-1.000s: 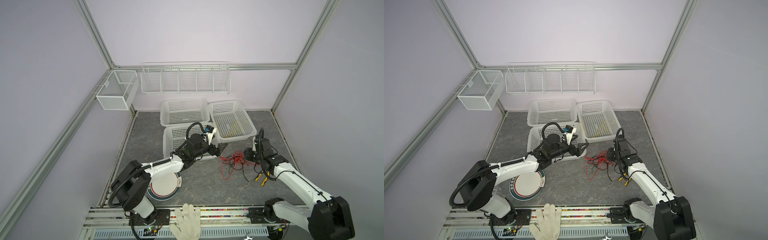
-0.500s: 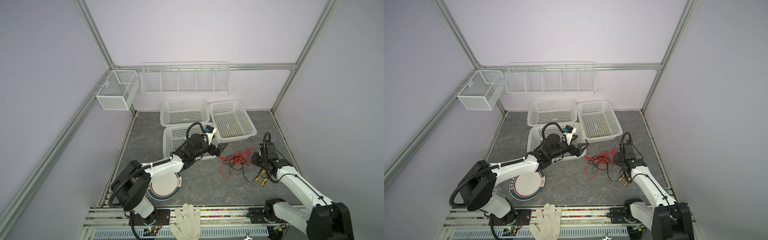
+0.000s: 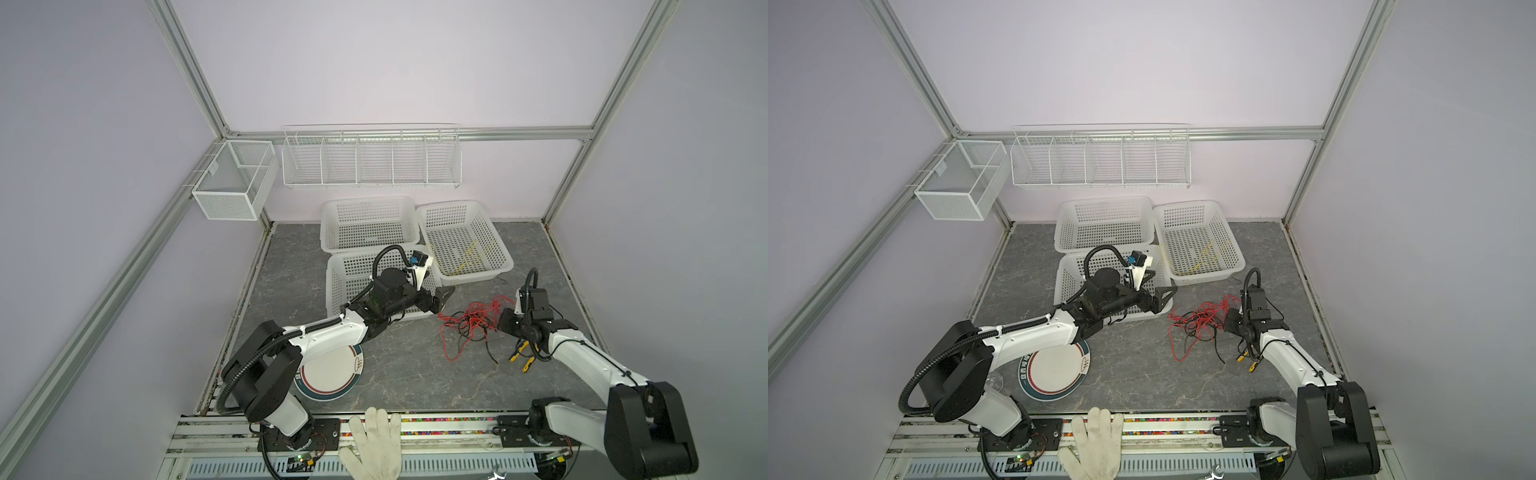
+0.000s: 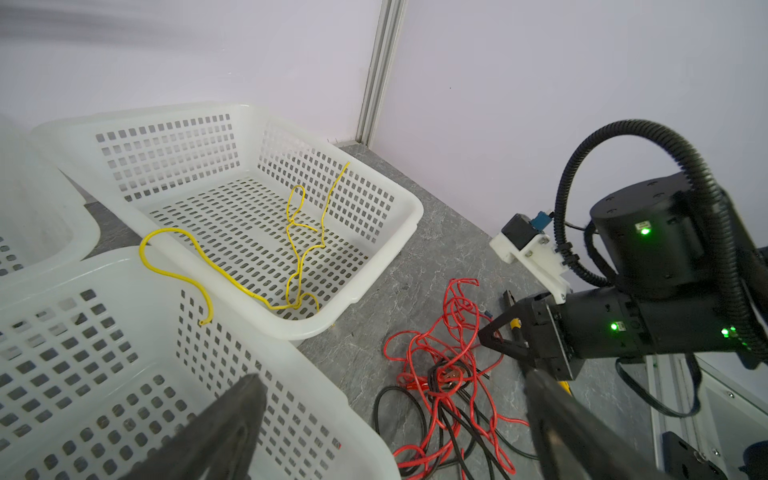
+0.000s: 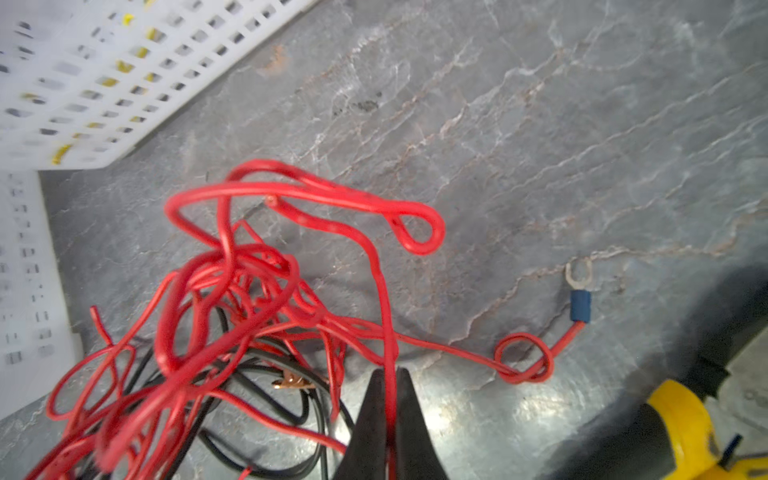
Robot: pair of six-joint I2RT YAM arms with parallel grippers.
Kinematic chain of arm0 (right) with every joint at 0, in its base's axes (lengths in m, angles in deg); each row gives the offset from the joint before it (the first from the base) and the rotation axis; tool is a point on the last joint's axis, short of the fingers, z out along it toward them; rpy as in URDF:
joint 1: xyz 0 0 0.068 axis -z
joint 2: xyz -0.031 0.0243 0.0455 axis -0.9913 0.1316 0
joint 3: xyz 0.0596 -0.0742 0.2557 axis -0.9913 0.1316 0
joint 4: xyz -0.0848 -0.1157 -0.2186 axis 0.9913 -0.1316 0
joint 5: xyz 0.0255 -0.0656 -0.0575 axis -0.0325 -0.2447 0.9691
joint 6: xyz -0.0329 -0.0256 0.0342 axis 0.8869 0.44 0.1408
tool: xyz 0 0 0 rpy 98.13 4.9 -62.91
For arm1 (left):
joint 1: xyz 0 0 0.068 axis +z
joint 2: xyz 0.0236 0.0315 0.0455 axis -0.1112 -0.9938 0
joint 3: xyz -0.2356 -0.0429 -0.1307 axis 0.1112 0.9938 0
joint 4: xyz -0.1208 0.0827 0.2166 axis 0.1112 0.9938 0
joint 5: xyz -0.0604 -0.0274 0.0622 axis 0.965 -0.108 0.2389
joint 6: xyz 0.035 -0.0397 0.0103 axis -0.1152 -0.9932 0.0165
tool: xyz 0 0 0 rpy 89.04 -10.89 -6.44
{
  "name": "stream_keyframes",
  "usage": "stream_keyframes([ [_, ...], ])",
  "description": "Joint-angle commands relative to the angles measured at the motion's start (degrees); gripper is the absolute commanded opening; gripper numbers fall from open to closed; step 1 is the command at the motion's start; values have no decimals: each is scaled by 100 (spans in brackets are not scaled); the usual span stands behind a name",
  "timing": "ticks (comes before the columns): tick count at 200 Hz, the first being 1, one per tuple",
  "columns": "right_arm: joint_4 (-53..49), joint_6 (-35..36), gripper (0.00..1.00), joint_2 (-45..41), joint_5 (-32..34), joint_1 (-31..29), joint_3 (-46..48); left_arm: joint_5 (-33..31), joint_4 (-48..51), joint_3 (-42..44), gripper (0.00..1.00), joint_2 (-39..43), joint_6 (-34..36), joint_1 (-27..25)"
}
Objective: Untangle the cables
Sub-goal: 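Close the right gripper on a red wire in the tangled bundle, then lift the red wires with the right gripper while the left gripper grasps them below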
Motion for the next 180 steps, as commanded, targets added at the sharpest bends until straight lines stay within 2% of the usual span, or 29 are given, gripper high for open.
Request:
stream_keyframes([
  [1, -410, 321, 6, -630, 208, -151, -301, -66, -69, 67, 97, -15, -37, 21],
  [19, -677, 514, 7, -1189, 256, -318, -478, -29, -118, 29, 97, -68, -47, 23],
  [51, -972, 856, 6, -2026, -97, -468, -822, 60, -164, -43, 97, -108, -74, 11],
  [85, -851, 989, 6, -2631, -953, -475, -1125, 176, -135, -102, 97, -17, -39, 7],
  [118, -622, 902, 6, -2686, -1734, -468, -1484, 308, -60, -192, 97, 123, 83, -36],
  [144, -711, 961, 7, -2497, -1864, -475, -1768, 403, -10, -295, 97, 166, 162, -118],
  [180, -505, 895, 7, -2574, -1834, -470, -1607, 467, 145, -475, 97, -18, 165, -285],
])
